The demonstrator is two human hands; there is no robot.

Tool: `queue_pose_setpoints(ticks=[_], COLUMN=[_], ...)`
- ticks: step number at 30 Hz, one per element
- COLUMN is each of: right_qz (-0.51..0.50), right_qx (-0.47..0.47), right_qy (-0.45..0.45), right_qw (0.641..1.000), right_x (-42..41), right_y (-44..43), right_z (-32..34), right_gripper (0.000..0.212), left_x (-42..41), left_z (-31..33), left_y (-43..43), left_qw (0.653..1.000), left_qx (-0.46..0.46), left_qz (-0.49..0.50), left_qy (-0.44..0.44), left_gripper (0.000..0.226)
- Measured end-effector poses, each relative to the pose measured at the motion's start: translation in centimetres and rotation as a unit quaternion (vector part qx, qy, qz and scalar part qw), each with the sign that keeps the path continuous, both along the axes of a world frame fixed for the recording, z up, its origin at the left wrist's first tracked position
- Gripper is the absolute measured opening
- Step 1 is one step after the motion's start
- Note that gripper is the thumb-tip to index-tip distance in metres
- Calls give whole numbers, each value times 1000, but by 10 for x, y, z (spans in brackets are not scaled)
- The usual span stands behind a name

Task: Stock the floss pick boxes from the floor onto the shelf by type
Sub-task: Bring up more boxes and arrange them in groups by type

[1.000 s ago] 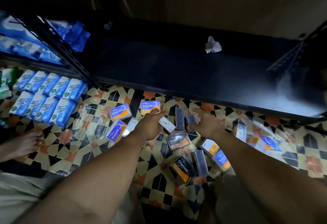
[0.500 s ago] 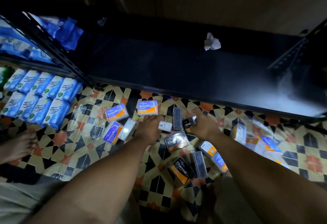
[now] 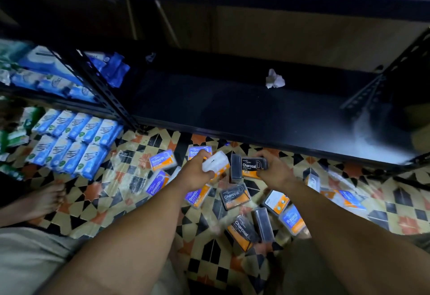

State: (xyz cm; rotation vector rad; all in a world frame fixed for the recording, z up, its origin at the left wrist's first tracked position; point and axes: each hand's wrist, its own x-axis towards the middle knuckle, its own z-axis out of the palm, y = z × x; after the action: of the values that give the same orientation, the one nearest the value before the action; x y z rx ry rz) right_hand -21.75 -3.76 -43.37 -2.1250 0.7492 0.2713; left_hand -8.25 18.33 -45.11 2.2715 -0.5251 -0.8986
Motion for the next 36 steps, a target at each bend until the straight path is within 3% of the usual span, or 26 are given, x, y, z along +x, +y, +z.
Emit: queue_pose_setpoints(ticks=[6,11,18,23,31,36], right_qz=[-15,-20,-17,-5,-15,-38], right_qx=[27,43,29,23,-78,-146], right_qy=[-70,-148,-275,-368,-477,-440], right_qw=[997,988,961,930,875,885], right_x=[-6,-10,-5,-7,13,44], right_y=[10,26,36,40,23,-14], right_z=[41,78,162,239,362,390], right_gripper=[32,38,42,45,43,38], left_x=[-6,-13,-6,0,28,73], left_z=[47,94,198,273,374,401], left_y=[11,18,27,37,30,5], left_qw=[998,989,956,924,880,889], left_qx=[-51,-126,-222,-260,-304,-241], left_qz=[40,67,89,75,72,81], left_qy=[2,-31,-171,-269,-359,-382], left_gripper=[34,33,45,38,39,35])
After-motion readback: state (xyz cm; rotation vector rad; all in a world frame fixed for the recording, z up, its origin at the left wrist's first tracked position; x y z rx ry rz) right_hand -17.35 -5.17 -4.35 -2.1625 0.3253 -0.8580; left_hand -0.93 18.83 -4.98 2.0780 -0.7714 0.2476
